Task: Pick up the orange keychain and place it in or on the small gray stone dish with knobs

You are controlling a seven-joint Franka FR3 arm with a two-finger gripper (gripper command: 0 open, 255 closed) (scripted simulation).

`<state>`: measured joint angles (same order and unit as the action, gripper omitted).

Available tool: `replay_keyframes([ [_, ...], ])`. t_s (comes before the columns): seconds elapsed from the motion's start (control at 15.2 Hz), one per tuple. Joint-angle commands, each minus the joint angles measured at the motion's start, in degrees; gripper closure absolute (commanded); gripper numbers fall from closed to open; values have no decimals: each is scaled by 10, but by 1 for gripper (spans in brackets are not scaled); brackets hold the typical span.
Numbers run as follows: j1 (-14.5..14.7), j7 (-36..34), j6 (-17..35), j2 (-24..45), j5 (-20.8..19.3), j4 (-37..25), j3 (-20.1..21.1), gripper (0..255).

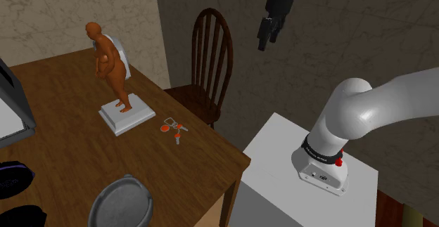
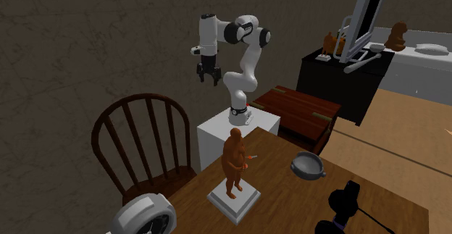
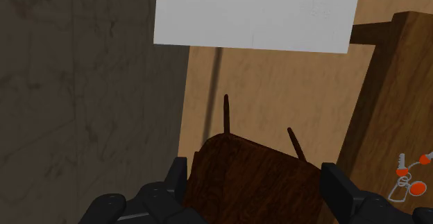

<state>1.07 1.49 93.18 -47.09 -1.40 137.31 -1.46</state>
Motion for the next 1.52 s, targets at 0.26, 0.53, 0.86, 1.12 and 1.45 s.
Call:
replay_keyframes([
  [0.26, 20, -24, 58, 35, 25, 23, 31, 0],
  [0.53, 40, -46, 118, 80, 46, 35, 62, 0],
  [0.86, 63, -73, 191, 150, 67, 35, 101, 0],
  [1.12, 77, -95, 247, 215, 77, 23, 133, 0],
  [1.45, 92, -127, 311, 304, 76, -6, 172, 0],
])
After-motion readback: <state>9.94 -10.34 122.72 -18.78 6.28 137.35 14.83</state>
